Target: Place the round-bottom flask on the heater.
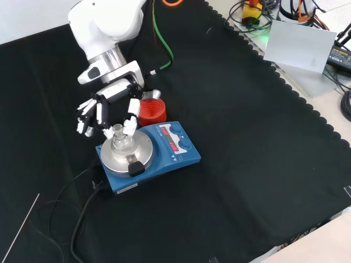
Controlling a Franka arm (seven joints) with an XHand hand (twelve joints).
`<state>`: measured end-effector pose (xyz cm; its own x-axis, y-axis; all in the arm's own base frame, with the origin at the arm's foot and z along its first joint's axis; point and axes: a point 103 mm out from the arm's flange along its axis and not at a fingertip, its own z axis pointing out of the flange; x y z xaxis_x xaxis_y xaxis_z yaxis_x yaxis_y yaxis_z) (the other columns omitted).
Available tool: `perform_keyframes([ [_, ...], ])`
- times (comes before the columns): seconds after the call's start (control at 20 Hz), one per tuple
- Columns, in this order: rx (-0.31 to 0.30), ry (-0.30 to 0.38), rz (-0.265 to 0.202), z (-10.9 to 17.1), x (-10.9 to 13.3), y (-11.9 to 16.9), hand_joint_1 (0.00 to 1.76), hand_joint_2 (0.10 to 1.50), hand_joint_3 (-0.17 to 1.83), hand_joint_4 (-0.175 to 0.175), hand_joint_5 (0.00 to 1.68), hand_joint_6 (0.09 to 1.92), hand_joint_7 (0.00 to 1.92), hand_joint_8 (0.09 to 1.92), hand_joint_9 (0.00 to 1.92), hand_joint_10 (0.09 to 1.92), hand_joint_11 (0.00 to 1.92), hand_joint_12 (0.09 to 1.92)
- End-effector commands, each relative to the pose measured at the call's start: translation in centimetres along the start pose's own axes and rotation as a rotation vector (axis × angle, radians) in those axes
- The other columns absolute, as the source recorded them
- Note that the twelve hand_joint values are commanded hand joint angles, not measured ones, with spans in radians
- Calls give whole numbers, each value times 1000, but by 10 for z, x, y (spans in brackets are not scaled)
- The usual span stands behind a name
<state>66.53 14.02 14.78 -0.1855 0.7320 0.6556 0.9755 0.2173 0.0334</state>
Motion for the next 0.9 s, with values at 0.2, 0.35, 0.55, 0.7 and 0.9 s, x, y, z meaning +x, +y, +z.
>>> perform_keyframes([
  [0.2, 16, -12, 16, 7, -7, -3, 1084, 970, 100, 175, 1191, 672, 300, 528, 506, 565, 5, 1386],
  [0.35, 21, -15, 14, 9, -6, -3, 1084, 969, 102, 175, 1192, 672, 300, 528, 507, 564, 5, 1386],
  [0.55, 25, -16, 14, 10, -5, -3, 1084, 968, 104, 175, 1192, 672, 300, 528, 507, 564, 6, 1386],
  [0.7, 30, -11, 19, 10, -6, -4, 1084, 967, 106, 175, 1192, 671, 301, 528, 508, 564, 6, 1386],
  [0.9, 43, 9, 14, 14, -8, -6, 1083, 966, 113, 175, 1186, 682, 299, 527, 506, 563, 4, 1386],
])
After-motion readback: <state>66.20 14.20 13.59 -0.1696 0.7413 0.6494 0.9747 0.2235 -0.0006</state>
